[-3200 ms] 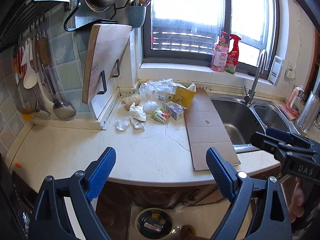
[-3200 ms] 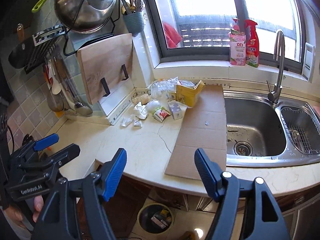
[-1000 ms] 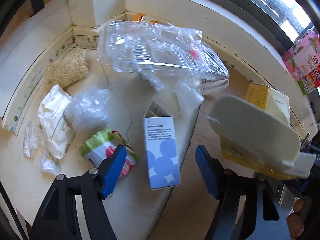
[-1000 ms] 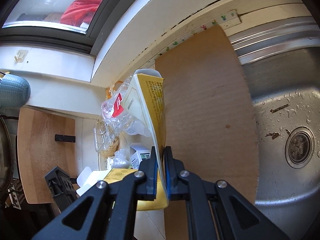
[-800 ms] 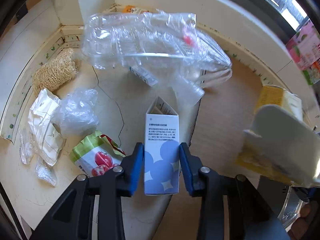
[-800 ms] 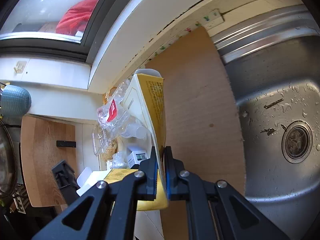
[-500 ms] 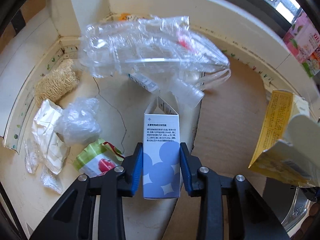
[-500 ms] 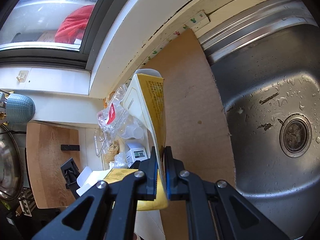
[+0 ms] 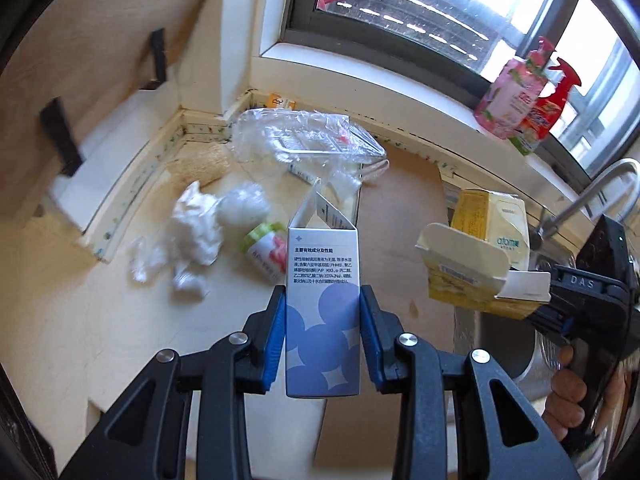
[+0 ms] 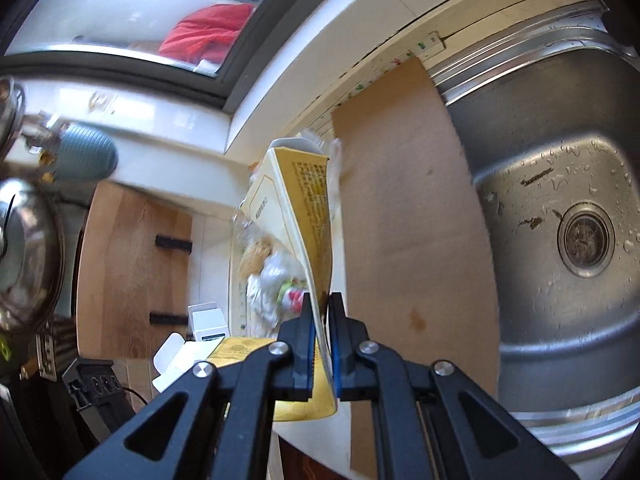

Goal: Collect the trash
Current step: 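Carry box and white-blue carton down over the floor bin and open both tools, then raise both tools back toward the counter, then grasp the red-green snack packet with the right tool while the left tool grasps plastic wrap, then lower packet and plastic wrap over the floor bin and open both tools, then raise both tools back toward the counter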

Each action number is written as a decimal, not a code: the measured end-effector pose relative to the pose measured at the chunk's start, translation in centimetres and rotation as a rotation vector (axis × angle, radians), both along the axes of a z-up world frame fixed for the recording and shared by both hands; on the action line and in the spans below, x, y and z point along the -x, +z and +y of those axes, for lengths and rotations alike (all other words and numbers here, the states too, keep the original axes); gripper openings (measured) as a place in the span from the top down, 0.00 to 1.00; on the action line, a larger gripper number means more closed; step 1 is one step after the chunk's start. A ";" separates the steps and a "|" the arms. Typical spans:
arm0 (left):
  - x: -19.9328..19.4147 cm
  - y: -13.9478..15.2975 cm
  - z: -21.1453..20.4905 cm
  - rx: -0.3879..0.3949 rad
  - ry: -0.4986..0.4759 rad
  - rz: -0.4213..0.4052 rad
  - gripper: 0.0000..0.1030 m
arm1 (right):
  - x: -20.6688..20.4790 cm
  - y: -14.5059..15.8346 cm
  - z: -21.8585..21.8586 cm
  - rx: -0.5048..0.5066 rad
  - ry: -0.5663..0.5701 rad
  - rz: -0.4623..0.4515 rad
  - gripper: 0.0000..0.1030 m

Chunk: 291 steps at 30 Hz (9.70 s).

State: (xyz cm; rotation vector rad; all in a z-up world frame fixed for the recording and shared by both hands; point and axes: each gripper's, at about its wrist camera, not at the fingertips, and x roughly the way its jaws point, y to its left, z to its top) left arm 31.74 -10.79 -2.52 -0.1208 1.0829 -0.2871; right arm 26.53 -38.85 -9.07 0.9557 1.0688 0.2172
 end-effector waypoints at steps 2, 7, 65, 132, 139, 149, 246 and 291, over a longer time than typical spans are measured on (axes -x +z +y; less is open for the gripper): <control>2.8 1.0 2.0 0.004 -0.008 -0.022 0.68 | 2.2 0.9 1.7 0.017 0.014 -0.013 0.94; 9.8 2.3 7.1 0.044 -0.025 -0.055 0.68 | 8.4 2.6 6.6 0.072 0.051 -0.043 0.94; 22.5 -47.8 19.3 -0.186 -0.049 0.439 0.42 | 23.2 -41.4 27.6 0.510 0.524 0.308 0.47; 21.6 5.5 12.2 -0.087 -0.116 -0.285 0.02 | 23.4 13.4 23.0 0.720 0.181 -0.426 0.47; 16.3 4.7 12.1 -0.079 -0.084 -0.267 0.02 | 16.4 12.0 21.0 0.716 0.246 -0.411 0.46; 4.9 -0.9 11.9 -0.078 0.002 -0.156 0.02 | 2.0 6.2 18.9 0.644 0.403 -0.297 0.40; 26.9 -19.7 17.7 -0.009 -0.063 0.227 0.93 | 25.8 -14.0 28.5 0.473 0.473 0.133 0.85; 26.7 -35.4 21.2 -0.117 0.054 0.364 0.32 | 24.6 -29.3 28.4 0.465 0.481 0.266 0.52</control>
